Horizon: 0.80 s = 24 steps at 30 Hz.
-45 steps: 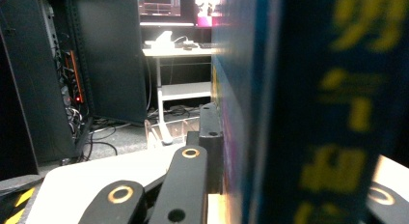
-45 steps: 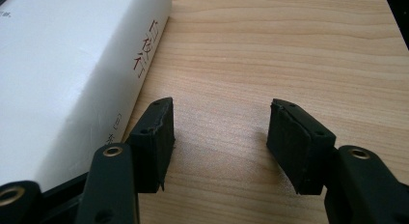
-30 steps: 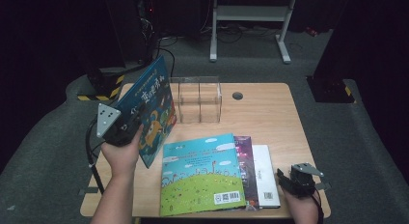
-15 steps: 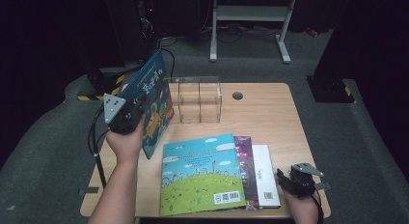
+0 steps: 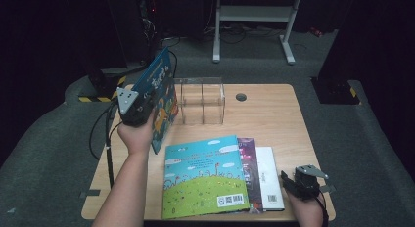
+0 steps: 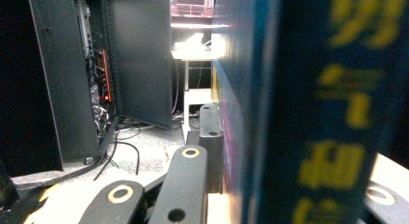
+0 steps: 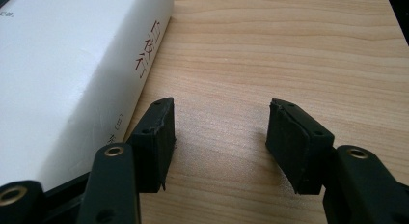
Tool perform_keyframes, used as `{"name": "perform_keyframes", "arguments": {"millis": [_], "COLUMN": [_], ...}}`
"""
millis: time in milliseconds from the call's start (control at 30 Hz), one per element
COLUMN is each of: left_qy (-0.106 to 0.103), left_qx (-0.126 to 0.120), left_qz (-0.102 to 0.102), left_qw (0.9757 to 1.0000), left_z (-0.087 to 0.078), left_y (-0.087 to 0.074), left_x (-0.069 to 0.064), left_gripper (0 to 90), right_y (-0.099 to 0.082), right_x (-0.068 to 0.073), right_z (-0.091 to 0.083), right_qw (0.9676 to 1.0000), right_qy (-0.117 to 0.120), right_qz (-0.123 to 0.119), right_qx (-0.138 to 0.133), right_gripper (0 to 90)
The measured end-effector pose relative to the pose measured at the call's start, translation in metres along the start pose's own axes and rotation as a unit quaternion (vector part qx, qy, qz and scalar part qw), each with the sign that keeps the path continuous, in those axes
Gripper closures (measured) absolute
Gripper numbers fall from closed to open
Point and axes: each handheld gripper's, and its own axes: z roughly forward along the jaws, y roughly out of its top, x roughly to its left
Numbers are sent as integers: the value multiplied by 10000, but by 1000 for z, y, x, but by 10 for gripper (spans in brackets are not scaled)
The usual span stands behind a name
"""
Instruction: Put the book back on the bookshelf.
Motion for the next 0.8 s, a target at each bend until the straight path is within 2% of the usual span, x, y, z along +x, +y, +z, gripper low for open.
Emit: {"name": "perform_keyframes", "arguments": {"millis": [167, 300, 500, 600, 700, 800], "left_qy": [4, 33, 81, 133, 132, 164], "left_qx": [24, 50, 11, -39, -24, -110], "left_qz": [-113, 4, -101, 3, 24, 18], "left_qw": [9999, 10000, 9999, 9999, 9999, 9998], "left_z": [13, 18, 23, 27, 32, 36], "left_y": [-4, -6, -5, -4, -3, -4], "left_x": [0, -2, 1, 0, 0, -1], "left_gripper": [831, 831, 831, 831, 831, 831], "right_y": [0, 0, 0, 0, 0, 0], "right_x": [0, 0, 0, 0, 0, 0], "right_z": [0, 0, 0, 0, 0, 0], "right_qw": [10000, 10000, 10000, 10000, 10000, 10000], "right_qy": [-8, -5, -7, -6, -9, -6], "right_qz": [13, 2, 7, 5, -8, -7], "right_qx": [7, 0, 5, 3, -6, -8], "right_gripper": [435, 435, 435, 435, 435, 436]}}
